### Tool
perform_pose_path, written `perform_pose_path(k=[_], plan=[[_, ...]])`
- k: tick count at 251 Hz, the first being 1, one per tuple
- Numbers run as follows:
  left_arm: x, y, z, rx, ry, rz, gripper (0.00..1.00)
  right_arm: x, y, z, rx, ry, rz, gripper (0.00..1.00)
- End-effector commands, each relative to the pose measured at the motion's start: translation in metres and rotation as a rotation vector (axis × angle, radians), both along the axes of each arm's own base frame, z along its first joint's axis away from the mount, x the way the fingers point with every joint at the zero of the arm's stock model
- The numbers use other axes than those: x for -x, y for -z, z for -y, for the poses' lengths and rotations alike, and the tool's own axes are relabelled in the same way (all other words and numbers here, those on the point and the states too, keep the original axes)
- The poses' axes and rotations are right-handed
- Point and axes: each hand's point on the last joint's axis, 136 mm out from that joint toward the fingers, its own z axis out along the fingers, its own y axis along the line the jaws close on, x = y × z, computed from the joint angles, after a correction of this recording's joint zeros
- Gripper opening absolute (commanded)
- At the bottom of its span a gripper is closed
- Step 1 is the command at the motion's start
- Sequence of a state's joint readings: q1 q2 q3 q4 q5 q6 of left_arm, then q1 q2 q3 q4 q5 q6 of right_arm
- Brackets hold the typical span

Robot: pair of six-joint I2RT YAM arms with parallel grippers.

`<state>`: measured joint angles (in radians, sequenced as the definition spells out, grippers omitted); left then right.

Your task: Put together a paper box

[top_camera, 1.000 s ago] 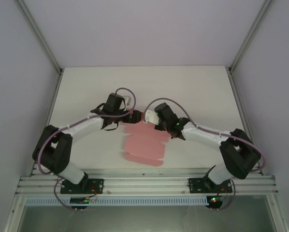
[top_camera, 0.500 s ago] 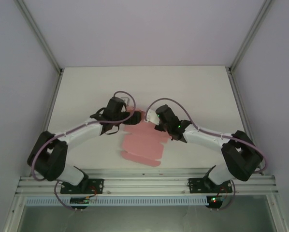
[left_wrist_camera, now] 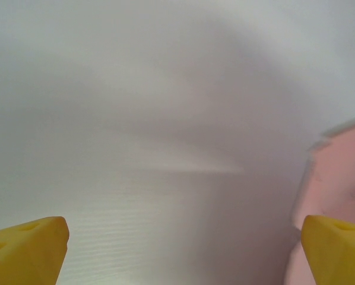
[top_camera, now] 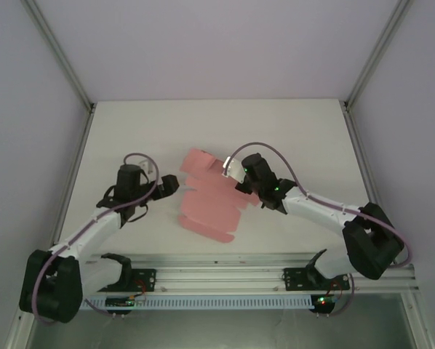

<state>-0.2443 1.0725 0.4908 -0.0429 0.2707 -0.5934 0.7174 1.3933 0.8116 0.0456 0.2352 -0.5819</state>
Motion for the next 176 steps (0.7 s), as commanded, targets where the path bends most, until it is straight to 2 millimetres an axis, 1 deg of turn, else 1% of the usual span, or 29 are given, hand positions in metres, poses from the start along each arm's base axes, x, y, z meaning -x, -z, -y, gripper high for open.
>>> perform_pose_path(k=[1,17,32,84,117,159,176], plan=[[-0.001,0.007,-0.007,0.081,-0.045,-0.038,1.0,0.004,-0.004,-0.001,-0.051,-0.002,-0.014,0.0],[-0.003,0.011,-0.005,0.087,-0.03,-0.042,1.0,0.005,-0.004,-0.002,-0.059,-0.005,-0.022,0.0],[-0.005,0.014,0.002,0.107,0.011,-0.044,1.0,0.006,-0.004,-0.002,-0.067,-0.004,-0.027,0.0],[-0.009,0.0,0.038,0.202,0.203,0.041,1.0,0.006,-0.007,-0.003,-0.089,0.005,-0.033,0.0],[-0.01,0.0,0.052,0.177,0.261,0.048,1.0,0.006,-0.011,-0.005,-0.104,0.002,-0.03,0.0],[-0.004,-0.008,0.075,0.183,0.373,0.099,1.0,0.007,-0.013,-0.008,-0.117,-0.006,-0.034,0.0],[-0.005,-0.009,0.079,0.176,0.384,0.107,1.0,0.006,-0.014,-0.007,-0.12,-0.001,-0.03,0.0]])
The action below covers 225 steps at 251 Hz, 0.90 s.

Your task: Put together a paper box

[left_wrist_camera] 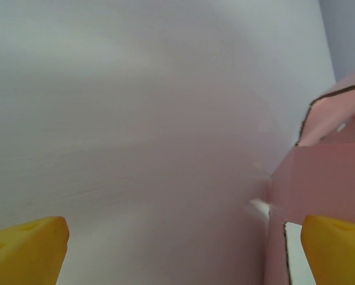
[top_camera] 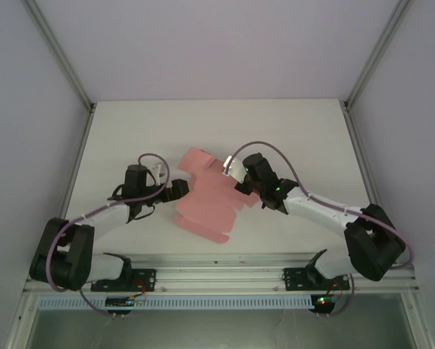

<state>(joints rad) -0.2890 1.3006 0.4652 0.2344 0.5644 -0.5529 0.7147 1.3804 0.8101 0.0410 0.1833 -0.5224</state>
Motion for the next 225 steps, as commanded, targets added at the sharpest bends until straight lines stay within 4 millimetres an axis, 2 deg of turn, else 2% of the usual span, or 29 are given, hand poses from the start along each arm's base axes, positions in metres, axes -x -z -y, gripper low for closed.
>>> perform_pose_path(k=[1,79,145,177,225], plan=[[-0.01,-0.026,0.018,0.028,0.083,0.115,1.0,0.001,-0.012,-0.001,-0.048,0.007,0.007,0.0],[-0.025,-0.003,0.028,-0.054,0.082,0.043,1.0,0.009,-0.011,-0.013,-0.062,-0.045,-0.002,0.0],[-0.037,0.016,0.04,-0.243,0.04,0.055,0.99,0.016,0.0,-0.018,-0.043,-0.067,-0.031,0.0],[-0.035,0.025,0.043,-0.322,0.056,0.052,0.98,0.017,0.004,-0.016,-0.03,-0.063,-0.036,0.0],[-0.027,0.018,0.041,-0.314,0.054,0.068,1.0,0.014,0.008,-0.008,0.048,-0.061,-0.03,0.0]])
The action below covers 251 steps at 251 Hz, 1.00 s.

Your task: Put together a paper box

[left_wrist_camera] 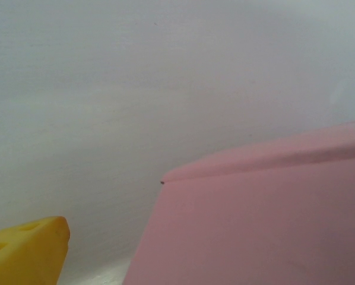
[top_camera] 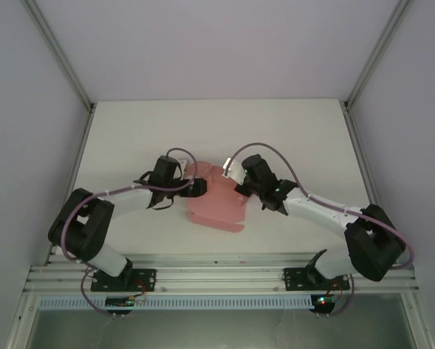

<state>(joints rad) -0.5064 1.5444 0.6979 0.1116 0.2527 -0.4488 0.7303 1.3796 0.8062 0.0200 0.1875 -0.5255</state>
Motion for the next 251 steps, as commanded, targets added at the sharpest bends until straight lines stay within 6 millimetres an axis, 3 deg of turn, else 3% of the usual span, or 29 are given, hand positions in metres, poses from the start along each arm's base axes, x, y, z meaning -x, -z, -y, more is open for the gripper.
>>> perform_pose_path(k=[1,56,136,181,251], plan=[[0.0,-0.013,-0.002,-0.016,0.006,0.046,1.0,0.008,0.002,-0.006,0.032,-0.047,-0.013,0.0],[0.018,-0.043,-0.027,0.008,-0.033,0.114,0.99,-0.013,-0.003,0.016,0.218,-0.01,0.051,0.0],[0.041,-0.082,-0.096,-0.013,-0.252,0.247,1.0,-0.03,-0.007,0.009,0.348,-0.019,0.132,0.0],[0.047,-0.081,-0.114,-0.015,-0.32,0.264,1.0,-0.041,0.011,0.003,0.553,-0.041,0.201,0.0],[0.037,-0.064,-0.116,-0.045,-0.347,0.208,1.0,-0.047,0.038,-0.008,0.664,-0.054,0.246,0.0]])
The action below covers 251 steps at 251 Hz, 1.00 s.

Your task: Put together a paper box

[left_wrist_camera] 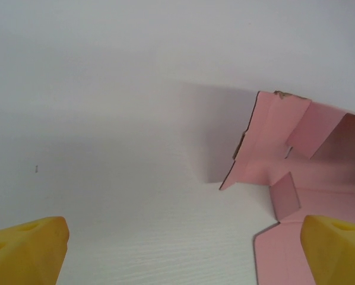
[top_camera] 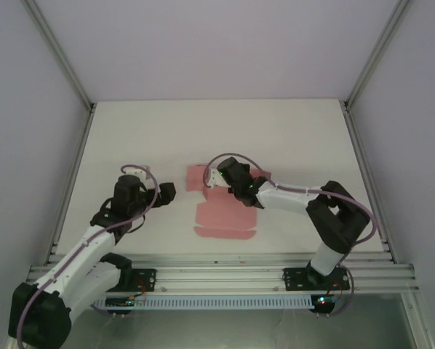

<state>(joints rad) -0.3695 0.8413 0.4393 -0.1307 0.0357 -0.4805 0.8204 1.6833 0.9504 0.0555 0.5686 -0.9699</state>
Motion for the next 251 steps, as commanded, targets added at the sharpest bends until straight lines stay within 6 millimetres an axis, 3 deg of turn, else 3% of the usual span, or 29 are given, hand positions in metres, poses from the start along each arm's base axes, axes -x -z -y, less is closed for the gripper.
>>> perform_pose_path(k=[1,28,77,116,137,183,216,251], plan=[[-0.007,0.005,-0.004,-0.014,-0.028,-0.025,1.0,-0.008,-0.002,-0.002,0.061,0.002,0.063,0.0],[-0.018,0.014,-0.008,-0.02,-0.065,-0.05,1.0,-0.01,-0.003,-0.006,0.064,-0.016,0.107,0.0],[-0.054,0.029,-0.027,0.08,-0.183,-0.124,1.0,-0.007,-0.016,-0.012,0.022,-0.055,0.135,0.0],[-0.084,0.038,-0.024,0.058,-0.155,-0.148,1.0,0.004,-0.011,-0.013,-0.01,-0.086,0.084,0.0],[-0.1,0.041,-0.009,0.063,-0.075,-0.149,1.0,0.009,-0.009,-0.013,-0.029,-0.091,0.059,0.0],[-0.121,0.068,0.023,0.052,0.069,-0.23,0.99,0.012,-0.014,-0.011,-0.064,-0.084,0.052,0.0],[-0.116,0.076,0.063,0.065,0.243,-0.223,1.0,0.014,-0.015,-0.01,-0.087,-0.08,0.033,0.0],[-0.103,0.063,0.096,0.131,0.38,-0.153,0.99,0.012,-0.014,-0.007,-0.086,-0.059,0.038,0.0]])
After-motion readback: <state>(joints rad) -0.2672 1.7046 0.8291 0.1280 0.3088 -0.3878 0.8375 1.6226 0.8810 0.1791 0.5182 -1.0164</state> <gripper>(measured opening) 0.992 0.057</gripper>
